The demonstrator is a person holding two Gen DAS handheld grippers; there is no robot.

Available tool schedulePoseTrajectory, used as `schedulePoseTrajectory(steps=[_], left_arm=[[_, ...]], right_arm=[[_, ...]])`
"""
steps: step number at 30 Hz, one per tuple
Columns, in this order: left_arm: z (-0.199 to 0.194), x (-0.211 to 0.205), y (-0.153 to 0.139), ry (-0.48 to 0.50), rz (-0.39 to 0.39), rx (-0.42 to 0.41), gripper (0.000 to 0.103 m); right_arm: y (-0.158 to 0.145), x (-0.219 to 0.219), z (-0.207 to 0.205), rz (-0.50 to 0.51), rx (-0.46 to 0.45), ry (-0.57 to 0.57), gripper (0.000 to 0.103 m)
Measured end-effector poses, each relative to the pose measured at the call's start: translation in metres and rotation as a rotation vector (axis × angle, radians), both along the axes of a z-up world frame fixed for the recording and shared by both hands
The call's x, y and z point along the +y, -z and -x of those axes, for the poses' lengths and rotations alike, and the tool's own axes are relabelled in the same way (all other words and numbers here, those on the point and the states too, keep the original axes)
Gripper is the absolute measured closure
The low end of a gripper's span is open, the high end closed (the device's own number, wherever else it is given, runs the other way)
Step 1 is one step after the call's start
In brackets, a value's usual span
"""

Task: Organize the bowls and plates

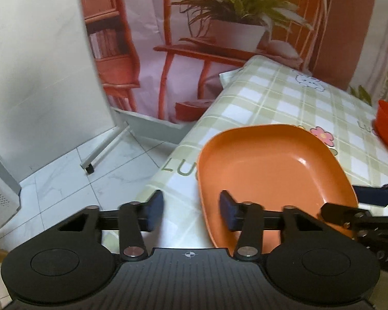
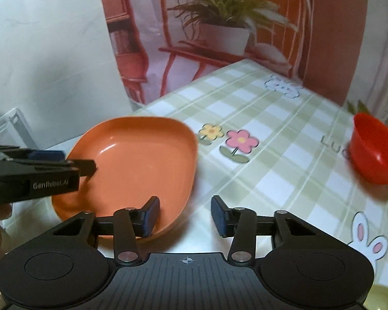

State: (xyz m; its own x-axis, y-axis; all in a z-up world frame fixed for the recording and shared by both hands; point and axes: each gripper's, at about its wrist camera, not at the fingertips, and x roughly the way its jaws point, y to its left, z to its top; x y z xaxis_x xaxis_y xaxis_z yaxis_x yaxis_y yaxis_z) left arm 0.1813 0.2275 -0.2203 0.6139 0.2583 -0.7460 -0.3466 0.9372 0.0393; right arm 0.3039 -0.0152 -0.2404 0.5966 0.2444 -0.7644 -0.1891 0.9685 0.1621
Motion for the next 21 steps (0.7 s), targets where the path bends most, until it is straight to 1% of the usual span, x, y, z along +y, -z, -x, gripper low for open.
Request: schedulePoseTrajectory(steps=[1, 2, 4, 5, 6, 7, 10, 14, 21], left_arm=[[0.0, -0.002, 0.0, 0.005, 0.005, -0.005, 0.069], [0.001, -0.004, -0.001, 0.008, 0.007, -0.007, 0.071], [0.002, -0.008, -0.001, 0.013, -0.001, -0.007, 0.077], [0.001, -0.009, -0.002, 0.015, -0.001, -0.007, 0.079], [0.001, -0.01, -0.002, 0.018, 0.008, -0.008, 0.085], [0.0, -0.012, -0.003, 0.02, 0.015, -0.005, 0.089], [0.0, -0.017, -0.006, 0.024, 0.014, 0.004, 0.089], [0.006, -0.025, -0.012, 0.049, 0.02, -0.005, 0.089], [0.01, -0.059, -0.033, 0.13, 0.007, -0.04, 0.089]], right_arm=[[0.001, 0.0, 0.001, -0.011, -0.001, 0.0, 0.071], [0.0, -0.001, 0.003, -0.021, -0.004, 0.002, 0.073], [-0.001, -0.002, 0.004, -0.036, -0.011, 0.004, 0.081], [-0.002, -0.003, 0.005, -0.043, -0.014, 0.004, 0.083], [-0.004, -0.003, 0.008, -0.047, -0.017, 0.005, 0.085], [-0.005, -0.004, 0.009, -0.048, -0.017, 0.008, 0.086], [-0.007, -0.01, 0.014, -0.061, -0.016, 0.029, 0.087], [-0.014, -0.024, 0.025, -0.097, -0.029, 0.07, 0.088], [-0.033, -0.06, 0.054, -0.108, -0.075, 0.147, 0.089]])
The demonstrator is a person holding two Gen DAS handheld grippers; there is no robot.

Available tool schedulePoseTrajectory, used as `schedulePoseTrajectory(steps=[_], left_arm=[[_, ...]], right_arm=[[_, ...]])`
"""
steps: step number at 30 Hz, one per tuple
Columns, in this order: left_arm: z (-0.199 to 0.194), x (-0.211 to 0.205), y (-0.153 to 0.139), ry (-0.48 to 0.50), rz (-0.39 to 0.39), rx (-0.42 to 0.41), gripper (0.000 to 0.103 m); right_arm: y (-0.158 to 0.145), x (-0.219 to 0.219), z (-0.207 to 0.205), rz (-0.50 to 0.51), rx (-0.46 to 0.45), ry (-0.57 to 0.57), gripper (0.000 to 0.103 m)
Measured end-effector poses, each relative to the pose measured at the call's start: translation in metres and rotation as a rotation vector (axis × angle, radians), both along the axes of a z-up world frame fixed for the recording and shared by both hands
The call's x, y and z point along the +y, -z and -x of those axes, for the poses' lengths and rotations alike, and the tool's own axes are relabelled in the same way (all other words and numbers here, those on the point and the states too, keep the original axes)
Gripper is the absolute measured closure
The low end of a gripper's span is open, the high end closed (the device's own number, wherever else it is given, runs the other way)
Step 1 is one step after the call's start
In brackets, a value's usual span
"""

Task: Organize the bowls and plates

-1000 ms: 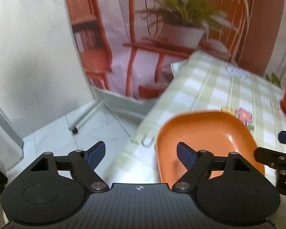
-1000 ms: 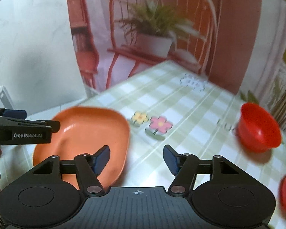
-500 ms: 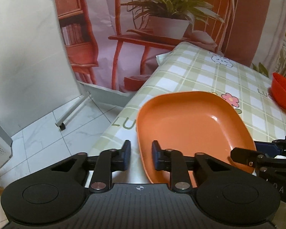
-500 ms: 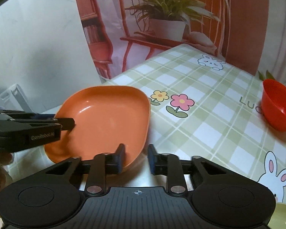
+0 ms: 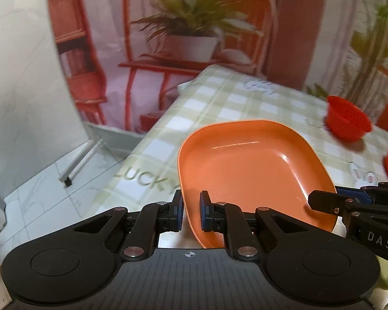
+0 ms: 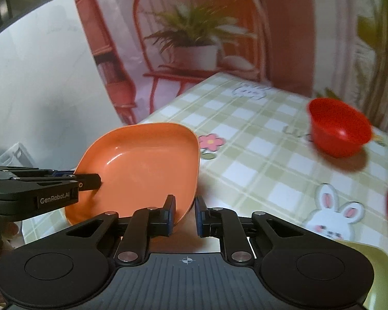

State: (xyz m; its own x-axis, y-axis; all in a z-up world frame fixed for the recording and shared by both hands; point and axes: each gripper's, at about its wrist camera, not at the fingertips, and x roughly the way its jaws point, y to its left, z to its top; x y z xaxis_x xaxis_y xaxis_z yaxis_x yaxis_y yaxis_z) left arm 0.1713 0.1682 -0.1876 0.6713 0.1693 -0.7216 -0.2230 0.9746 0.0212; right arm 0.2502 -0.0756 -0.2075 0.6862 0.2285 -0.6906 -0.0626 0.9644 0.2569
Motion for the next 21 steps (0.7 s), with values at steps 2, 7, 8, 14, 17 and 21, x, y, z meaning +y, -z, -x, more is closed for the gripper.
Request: schedulePoseTrajectory(steps=[2, 7, 8, 14, 17, 21], left_arm=[[-0.001, -0.014, -0.006, 0.027, -0.005, -0.009, 0.089], [0.0, -0.057, -0.017, 0.102, 0.0, -0.027, 0.089], [0.0, -0.065, -0.018, 0.118, -0.003, -0.031, 0.089], [0.002, -0.119, -0.022, 0.227, -0.005, -0.039, 0.089], [0.003, -0.14, -0.019, 0.278, 0.015, -0.03, 0.089], [0.009, -0.162, -0.013, 0.342, 0.014, -0.018, 0.089]], right_arm=[[-0.007, -0.014, 0.009, -0.005, -0.015, 0.027, 0.089], [-0.021, -0.055, 0.038, -0.026, -0.046, 0.117, 0.089], [-0.023, -0.062, 0.044, -0.029, -0.05, 0.134, 0.089], [-0.024, -0.108, 0.086, -0.039, -0.066, 0.234, 0.089], [-0.022, -0.126, 0.109, -0.049, -0.064, 0.273, 0.089], [-0.019, -0.143, 0.131, -0.056, -0.054, 0.319, 0.089]])
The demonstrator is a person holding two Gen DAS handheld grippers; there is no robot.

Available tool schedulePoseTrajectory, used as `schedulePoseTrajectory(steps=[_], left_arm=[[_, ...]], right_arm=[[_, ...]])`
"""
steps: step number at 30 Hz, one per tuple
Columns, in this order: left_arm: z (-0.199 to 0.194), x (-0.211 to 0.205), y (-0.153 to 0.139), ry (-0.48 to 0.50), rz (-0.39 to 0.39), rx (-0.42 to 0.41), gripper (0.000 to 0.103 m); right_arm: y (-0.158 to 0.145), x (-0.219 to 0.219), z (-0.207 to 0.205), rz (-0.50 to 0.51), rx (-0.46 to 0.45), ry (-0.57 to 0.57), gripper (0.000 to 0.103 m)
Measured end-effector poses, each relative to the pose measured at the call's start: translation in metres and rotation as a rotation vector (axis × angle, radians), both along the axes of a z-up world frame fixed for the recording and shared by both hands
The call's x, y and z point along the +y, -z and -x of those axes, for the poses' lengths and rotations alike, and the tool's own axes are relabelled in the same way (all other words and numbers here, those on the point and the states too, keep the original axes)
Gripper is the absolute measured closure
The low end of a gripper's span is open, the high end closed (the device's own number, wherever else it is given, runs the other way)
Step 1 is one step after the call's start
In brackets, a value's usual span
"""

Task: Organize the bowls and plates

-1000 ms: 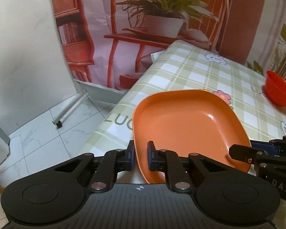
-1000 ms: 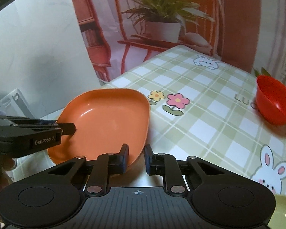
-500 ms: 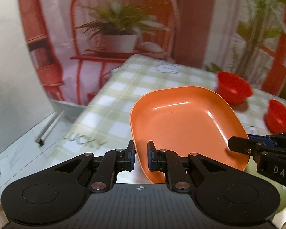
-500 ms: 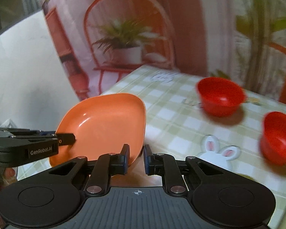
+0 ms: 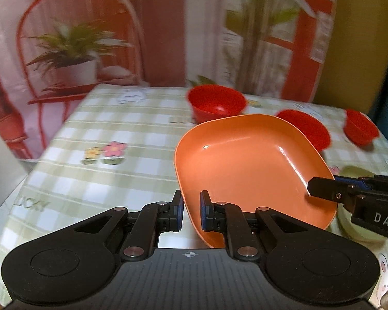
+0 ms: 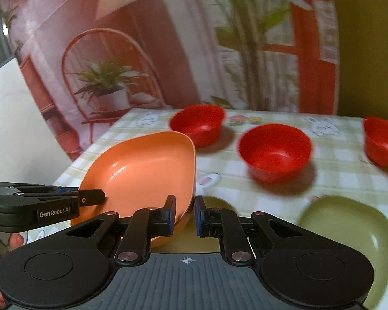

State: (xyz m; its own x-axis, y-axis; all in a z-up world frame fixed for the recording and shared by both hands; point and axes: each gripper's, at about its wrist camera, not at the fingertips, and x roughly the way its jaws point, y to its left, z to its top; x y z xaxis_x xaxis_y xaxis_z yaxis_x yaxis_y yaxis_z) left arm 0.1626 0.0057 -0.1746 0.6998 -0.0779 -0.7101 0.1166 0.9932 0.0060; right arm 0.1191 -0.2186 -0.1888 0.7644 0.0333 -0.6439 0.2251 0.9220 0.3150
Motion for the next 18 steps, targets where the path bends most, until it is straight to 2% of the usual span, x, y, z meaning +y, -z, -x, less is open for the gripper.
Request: schedulePoseTrajectory(steps=[9, 18], left_arm=[[0.012, -0.025, 0.022, 0.054, 0.015, 0.047, 0.089], [0.011, -0.026, 0.025, 0.047, 0.0, 0.055, 0.089]], right_arm=[[0.023, -0.017, 0.035, -0.057, 0.027, 0.05, 0.089], [0.034, -0.018, 0.03, -0.082, 0.055, 0.045, 0.089]])
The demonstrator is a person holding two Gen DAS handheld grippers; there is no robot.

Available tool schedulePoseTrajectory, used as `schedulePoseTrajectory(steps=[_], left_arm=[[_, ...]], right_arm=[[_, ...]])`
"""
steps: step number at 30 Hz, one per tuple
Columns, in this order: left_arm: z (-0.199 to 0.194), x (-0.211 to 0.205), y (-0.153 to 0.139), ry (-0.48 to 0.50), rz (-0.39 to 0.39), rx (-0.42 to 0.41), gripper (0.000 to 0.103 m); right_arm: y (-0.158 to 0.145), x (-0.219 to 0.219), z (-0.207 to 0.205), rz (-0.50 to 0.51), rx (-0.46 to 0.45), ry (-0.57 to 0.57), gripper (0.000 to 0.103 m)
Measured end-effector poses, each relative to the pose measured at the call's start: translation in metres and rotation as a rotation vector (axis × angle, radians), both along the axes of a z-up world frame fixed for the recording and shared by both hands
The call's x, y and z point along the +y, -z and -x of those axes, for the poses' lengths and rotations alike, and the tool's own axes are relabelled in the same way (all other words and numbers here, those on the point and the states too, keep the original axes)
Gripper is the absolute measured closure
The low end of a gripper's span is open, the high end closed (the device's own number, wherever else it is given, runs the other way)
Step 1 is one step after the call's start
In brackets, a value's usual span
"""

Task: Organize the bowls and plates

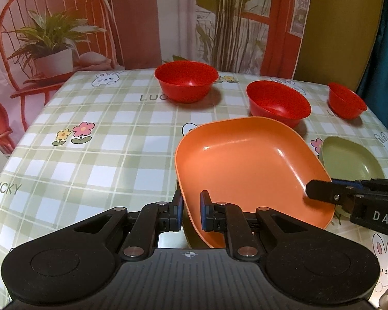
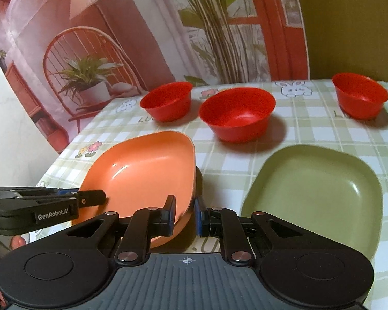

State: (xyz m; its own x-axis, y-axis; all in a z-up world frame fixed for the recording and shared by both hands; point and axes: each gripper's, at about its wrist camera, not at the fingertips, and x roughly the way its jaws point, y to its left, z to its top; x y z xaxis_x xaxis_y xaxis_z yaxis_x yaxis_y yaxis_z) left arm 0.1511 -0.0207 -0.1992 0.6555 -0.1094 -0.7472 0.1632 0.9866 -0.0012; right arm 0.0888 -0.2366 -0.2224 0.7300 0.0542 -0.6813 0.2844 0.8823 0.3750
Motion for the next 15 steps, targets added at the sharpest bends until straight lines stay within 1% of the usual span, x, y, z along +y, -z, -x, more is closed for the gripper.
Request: schedulePoseTrajectory(steps=[15], left_arm=[[-0.0021, 0.0029, 0.0072, -0.012, -0.006, 0.027, 0.089]], right_arm=[[0.0052, 0.0011, -0.0025, 0.02, 0.049, -0.014, 0.088]])
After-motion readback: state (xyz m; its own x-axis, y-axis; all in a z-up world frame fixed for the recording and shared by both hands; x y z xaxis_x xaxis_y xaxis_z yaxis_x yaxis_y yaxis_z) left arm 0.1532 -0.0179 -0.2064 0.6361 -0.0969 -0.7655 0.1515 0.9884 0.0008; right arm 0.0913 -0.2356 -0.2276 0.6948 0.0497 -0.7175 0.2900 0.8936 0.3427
